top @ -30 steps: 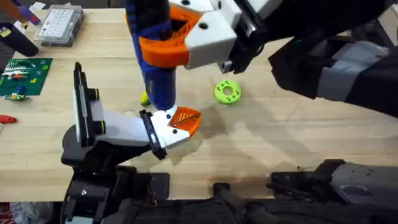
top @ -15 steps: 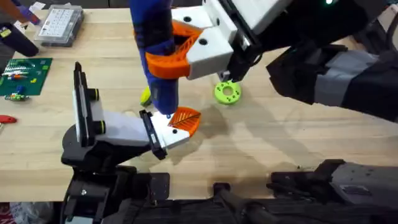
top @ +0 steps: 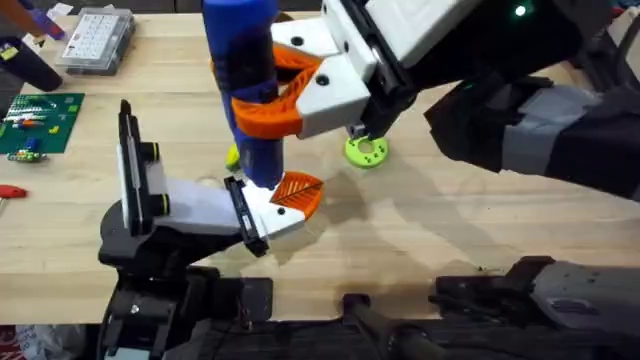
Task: Pick up the gripper from the table and insert it into the empty holder that is missing its gripper. Then pick up a screw, insert it into the mounting hole, and use the screwdriver to tighten it. Finally, clean up the table by picking up the vegetable and placing it into the bucket.
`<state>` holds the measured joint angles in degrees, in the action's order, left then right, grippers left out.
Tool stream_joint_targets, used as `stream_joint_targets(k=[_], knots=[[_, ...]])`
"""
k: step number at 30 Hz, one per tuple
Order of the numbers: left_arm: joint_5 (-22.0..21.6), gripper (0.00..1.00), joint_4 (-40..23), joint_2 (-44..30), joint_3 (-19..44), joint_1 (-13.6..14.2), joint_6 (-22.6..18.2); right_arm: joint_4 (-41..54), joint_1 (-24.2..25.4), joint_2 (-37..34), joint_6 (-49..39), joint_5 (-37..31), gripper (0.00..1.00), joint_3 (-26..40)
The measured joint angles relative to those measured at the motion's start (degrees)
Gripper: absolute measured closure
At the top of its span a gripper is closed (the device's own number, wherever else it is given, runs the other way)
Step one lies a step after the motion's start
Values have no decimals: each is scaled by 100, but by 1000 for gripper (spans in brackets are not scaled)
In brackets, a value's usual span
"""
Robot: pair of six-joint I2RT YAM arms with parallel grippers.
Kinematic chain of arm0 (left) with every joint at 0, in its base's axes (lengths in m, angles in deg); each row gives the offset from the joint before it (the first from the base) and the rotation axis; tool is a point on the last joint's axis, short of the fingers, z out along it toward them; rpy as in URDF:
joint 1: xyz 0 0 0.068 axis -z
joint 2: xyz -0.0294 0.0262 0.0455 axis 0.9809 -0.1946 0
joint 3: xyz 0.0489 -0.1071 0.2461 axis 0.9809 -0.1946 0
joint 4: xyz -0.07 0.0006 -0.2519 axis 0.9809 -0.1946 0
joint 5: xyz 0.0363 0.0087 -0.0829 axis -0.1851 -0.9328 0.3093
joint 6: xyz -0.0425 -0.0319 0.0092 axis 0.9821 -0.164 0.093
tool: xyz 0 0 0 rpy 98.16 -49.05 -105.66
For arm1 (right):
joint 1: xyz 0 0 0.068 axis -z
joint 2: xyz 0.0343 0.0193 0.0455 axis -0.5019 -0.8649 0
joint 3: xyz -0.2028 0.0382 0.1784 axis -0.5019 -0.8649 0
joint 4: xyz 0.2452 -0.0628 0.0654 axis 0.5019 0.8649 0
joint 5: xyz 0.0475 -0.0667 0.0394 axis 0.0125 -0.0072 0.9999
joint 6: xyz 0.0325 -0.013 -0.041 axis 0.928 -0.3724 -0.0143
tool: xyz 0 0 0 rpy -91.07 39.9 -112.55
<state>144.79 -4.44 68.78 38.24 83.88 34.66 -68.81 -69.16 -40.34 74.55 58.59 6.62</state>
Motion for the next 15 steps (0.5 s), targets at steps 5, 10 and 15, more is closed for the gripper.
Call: stream_joint_targets(k=[5,10,15], knots=[[0,996,0,0,0,0,0,1,-12,-53,-42,-9,987,0],[0,996,0,0,0,0,0,17,-12,-80,-69,-15,987,0],[0,996,0,0,0,0,0,20,-12,-87,-100,-15,987,0]])
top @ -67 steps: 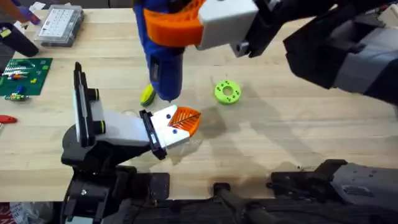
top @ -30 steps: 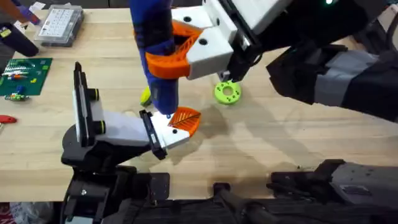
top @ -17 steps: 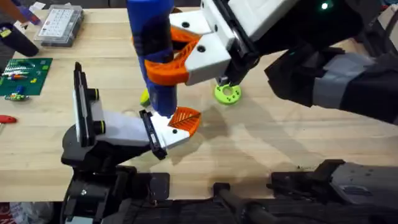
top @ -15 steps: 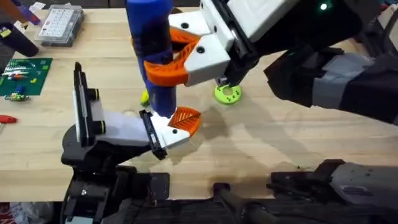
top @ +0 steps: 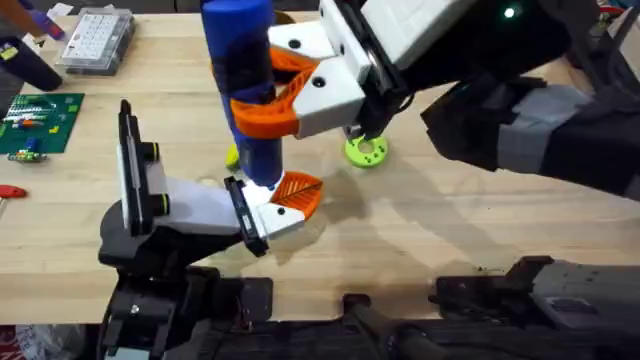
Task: Pick up the gripper from the table and insert it into the empty holder that is missing its gripper. Then pick up a screw, insert it into the mounting hole, and use the screwdriver to tighten it. Finally, clean up the table by picking up the vegetable and placing it into the bucket.
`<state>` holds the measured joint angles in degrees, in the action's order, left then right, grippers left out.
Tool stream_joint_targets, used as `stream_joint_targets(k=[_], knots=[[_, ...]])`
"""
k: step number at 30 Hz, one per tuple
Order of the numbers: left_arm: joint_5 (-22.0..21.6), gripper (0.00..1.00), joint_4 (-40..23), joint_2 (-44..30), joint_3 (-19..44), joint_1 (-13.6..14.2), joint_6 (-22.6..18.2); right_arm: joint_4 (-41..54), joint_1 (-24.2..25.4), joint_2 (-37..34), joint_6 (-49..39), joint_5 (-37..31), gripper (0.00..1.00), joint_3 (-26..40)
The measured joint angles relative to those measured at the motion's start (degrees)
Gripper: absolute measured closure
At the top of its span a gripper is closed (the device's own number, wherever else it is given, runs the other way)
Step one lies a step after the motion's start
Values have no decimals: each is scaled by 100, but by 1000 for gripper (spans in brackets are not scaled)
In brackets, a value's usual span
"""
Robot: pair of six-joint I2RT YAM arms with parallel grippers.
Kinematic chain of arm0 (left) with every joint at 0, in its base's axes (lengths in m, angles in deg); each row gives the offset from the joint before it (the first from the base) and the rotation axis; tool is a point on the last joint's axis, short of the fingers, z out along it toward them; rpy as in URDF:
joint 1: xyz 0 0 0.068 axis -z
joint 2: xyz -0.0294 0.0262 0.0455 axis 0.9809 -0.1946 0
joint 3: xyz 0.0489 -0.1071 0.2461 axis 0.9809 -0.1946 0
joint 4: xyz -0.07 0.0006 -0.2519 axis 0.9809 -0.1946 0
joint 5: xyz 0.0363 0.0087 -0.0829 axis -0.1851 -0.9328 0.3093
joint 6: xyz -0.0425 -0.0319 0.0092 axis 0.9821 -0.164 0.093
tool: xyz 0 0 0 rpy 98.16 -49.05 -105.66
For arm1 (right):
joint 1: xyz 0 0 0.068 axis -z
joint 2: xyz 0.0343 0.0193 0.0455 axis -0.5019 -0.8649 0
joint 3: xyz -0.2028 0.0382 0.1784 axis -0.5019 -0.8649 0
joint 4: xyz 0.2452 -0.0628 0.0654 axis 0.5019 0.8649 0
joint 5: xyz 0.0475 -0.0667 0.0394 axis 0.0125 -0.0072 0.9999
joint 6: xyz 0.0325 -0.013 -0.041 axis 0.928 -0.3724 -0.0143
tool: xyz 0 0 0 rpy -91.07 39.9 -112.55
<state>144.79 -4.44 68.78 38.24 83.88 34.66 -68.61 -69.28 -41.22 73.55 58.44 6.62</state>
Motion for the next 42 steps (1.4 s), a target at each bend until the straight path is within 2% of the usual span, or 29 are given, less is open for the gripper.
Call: stream_joint_targets(k=[42], knots=[[0,996,0,0,0,0,0,127,0,-132,-262,112,987,-9]])
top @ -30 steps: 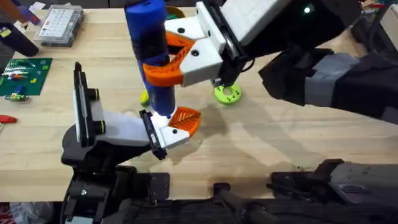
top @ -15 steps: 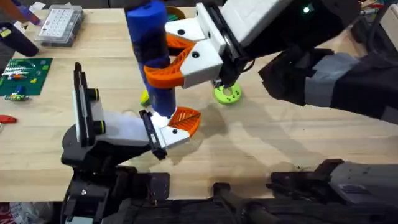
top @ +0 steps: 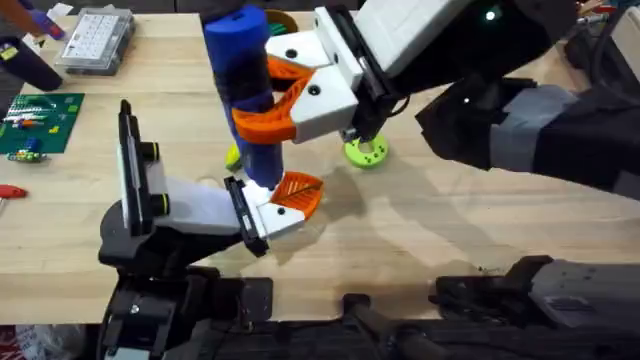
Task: Pick up the gripper from the table and insert it into the empty holder that is missing its gripper. Then pick up a screw, insert it into the mounting hole, and use the screwdriver to tighten it. Finally, clean up the table by picking up the vegetable and placing it into the bucket.
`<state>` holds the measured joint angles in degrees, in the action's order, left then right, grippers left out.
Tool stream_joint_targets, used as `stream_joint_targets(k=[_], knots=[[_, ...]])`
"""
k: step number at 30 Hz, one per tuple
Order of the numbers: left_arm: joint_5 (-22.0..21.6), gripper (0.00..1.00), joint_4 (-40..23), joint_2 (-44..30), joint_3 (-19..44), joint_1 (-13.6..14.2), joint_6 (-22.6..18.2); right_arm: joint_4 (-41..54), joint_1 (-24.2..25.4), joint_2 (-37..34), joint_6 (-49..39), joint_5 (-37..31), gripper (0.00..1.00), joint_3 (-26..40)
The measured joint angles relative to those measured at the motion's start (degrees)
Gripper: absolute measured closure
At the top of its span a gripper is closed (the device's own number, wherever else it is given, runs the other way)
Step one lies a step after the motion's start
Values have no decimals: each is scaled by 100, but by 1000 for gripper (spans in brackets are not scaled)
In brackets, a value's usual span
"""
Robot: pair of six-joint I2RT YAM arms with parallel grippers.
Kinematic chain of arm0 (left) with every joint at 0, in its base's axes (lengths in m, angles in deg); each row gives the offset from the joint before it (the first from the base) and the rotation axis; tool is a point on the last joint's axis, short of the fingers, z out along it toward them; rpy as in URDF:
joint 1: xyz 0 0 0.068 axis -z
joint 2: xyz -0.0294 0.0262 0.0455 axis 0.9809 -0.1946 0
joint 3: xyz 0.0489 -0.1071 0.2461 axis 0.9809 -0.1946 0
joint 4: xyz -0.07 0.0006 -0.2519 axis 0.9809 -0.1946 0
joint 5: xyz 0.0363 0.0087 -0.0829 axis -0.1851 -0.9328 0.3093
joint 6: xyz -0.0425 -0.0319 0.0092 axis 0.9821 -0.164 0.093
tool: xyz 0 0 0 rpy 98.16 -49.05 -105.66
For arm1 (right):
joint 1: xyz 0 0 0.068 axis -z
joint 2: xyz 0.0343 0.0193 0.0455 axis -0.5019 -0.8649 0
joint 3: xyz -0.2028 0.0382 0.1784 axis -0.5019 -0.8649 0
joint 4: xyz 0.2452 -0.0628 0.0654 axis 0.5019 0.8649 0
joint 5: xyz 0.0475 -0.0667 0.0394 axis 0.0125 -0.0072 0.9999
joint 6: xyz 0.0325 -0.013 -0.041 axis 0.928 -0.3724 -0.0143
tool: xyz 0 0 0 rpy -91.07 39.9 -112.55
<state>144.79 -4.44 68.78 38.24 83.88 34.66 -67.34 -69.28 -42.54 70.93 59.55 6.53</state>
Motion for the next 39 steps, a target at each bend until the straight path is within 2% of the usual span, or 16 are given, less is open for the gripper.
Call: stream_joint_targets(k=[39], knots=[[0,996,0,0,0,0,0,145,0,0,-151,0,987,-2]])
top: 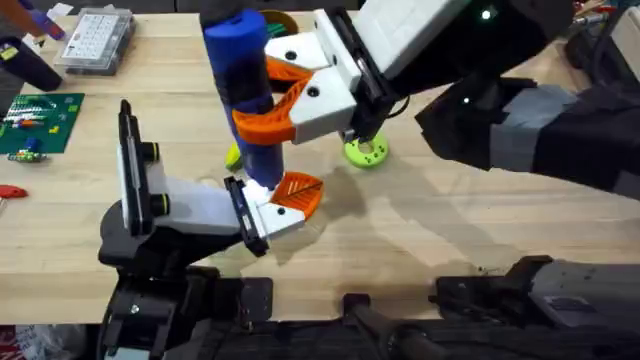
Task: Pick up the gripper from the table and insert it into the empty holder that is missing its gripper. Then pick up a screw, insert it into the mounting hole, and use the screwdriver to tighten it. Finally, clean up the table by picking up the vegetable and placing it into the bucket.
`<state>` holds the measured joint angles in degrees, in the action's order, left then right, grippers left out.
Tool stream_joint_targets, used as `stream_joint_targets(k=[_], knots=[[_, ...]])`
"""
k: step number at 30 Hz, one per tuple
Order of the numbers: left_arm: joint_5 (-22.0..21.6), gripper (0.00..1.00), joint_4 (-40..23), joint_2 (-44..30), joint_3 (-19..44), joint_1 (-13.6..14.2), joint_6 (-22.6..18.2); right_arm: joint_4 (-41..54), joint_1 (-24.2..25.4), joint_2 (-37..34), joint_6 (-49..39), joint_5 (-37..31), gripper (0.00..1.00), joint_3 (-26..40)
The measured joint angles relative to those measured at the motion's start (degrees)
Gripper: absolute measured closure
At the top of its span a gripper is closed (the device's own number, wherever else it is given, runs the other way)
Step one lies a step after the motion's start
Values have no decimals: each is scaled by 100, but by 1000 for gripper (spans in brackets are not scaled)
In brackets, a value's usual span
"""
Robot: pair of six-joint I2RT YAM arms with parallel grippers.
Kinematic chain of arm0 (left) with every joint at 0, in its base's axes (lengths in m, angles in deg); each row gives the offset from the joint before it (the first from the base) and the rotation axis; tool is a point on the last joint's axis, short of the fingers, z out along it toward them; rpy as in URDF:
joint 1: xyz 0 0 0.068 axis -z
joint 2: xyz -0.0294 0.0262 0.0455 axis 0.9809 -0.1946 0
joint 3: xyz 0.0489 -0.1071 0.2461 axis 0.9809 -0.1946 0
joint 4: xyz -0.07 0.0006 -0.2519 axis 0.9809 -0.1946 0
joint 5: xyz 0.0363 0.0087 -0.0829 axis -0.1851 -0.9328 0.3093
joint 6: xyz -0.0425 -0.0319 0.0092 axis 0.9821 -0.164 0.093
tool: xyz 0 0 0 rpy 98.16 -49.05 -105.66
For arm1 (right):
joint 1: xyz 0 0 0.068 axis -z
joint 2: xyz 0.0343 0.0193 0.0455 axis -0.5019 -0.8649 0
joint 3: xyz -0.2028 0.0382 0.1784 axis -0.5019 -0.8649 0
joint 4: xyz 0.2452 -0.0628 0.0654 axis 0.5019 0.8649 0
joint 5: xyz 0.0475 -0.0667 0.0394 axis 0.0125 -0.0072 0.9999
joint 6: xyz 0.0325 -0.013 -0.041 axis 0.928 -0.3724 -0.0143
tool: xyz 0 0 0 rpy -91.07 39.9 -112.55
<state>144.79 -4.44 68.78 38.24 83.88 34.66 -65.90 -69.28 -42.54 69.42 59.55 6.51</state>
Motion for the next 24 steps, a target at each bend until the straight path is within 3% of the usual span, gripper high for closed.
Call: stream_joint_targets(k=[24], knots=[[2,996,0,0,0,0,0,127,0,1,-22,2,987,0]])
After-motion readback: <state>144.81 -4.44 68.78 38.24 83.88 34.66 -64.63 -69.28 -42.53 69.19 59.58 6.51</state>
